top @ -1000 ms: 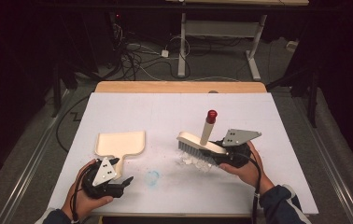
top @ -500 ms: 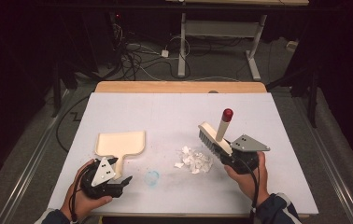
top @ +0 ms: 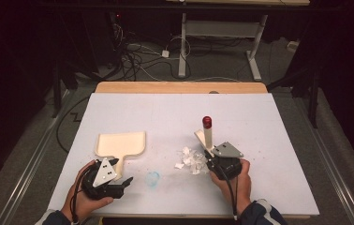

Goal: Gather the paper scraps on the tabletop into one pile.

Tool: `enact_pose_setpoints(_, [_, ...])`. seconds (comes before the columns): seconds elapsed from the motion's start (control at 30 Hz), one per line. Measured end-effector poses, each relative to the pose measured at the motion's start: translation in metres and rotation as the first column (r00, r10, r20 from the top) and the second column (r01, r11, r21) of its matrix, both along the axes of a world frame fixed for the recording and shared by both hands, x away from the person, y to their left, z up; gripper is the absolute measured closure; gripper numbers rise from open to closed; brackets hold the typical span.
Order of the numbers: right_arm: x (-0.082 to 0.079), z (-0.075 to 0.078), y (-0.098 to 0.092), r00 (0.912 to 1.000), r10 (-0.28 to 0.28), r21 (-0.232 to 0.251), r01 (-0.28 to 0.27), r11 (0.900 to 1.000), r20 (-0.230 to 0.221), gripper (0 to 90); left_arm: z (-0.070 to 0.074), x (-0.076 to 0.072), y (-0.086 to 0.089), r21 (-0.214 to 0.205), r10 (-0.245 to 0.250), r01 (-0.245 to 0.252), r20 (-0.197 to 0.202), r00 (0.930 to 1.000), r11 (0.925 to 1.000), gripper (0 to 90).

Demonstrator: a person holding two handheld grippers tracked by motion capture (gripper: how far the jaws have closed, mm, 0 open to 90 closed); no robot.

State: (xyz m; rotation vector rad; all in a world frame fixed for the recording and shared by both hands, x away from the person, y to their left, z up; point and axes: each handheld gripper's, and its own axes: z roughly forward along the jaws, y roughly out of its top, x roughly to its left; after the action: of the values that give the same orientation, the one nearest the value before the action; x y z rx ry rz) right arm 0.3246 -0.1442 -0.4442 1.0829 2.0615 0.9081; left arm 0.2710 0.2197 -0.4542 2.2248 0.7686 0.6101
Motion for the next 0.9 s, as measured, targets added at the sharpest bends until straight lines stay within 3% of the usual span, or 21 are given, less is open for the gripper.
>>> enact_pose_setpoints(0.1, [-0.002, 0.001, 0.008, 1.0000, 0.000, 0.045, 0.000, 0.9990, -0.008, 66.8, 0.000, 0.000, -0.001, -0.002, 0.000, 0.000, 0.002, 1.0000, 1.0000, 22.5])
enact_pose_setpoints(0.2, [-0.002, 0.001, 0.016, 0.9999, 0.013, 0.058, -0.013, 0.9982, 0.003, 66.8, 0.000, 0.000, -0.001, -0.003, 0.003, -0.003, 0.000, 1.0000, 1.0000, 22.5])
enact_pose_setpoints(0.37, [0.000, -0.001, 0.025, 0.9996, 0.008, 0.030, -0.008, 0.9995, 0.028, 66.8, 0.000, 0.000, 0.000, -0.002, 0.001, -0.001, 0.000, 1.0000, 1.0000, 22.4])
enact_pose_setpoints(0.4, [0.001, 0.000, 0.023, 0.9990, 0.014, 0.017, -0.015, 0.9998, 0.042, 66.8, 0.000, 0.000, 0.000, -0.002, 0.001, -0.001, -0.001, 1.0000, 1.0000, 22.5])
enact_pose_setpoints(0.47, [0.002, 0.002, 0.019, 0.9992, -0.002, 0.041, 0.000, 0.9992, 0.040, 66.8, 0.000, 0.000, 0.001, -0.004, 0.003, -0.003, -0.003, 1.0000, 1.0000, 22.4])
enact_pose_setpoints(0.57, [0.004, 0.009, 0.011, 0.9974, -0.006, 0.045, 0.002, 0.9990, 0.072, 66.8, 0.000, 0.000, 0.001, -0.002, 0.003, -0.003, -0.003, 1.0000, 1.0000, 22.4])
enact_pose_setpoints(0.7, [0.005, 0.017, -0.001, 0.9969, -0.003, 0.087, -0.004, 0.9962, 0.078, 66.8, 0.000, -0.001, 0.001, 0.000, 0.004, -0.004, 0.002, 1.0000, 1.0000, 22.4])
enact_pose_setpoints(0.83, [0.004, 0.024, -0.010, 0.9952, 0.050, 0.128, -0.061, 0.9898, 0.085, 66.8, 0.000, 0.000, 0.001, 0.005, 0.004, -0.004, 0.003, 1.0000, 1.0000, 22.4])
enact_pose_setpoints(0.9, [0.002, 0.027, -0.012, 0.9927, 0.096, 0.161, -0.107, 0.9811, 0.074, 66.8, 0.000, -0.001, 0.001, 0.005, 0.001, -0.001, 0.007, 1.0000, 1.0000, 22.4])
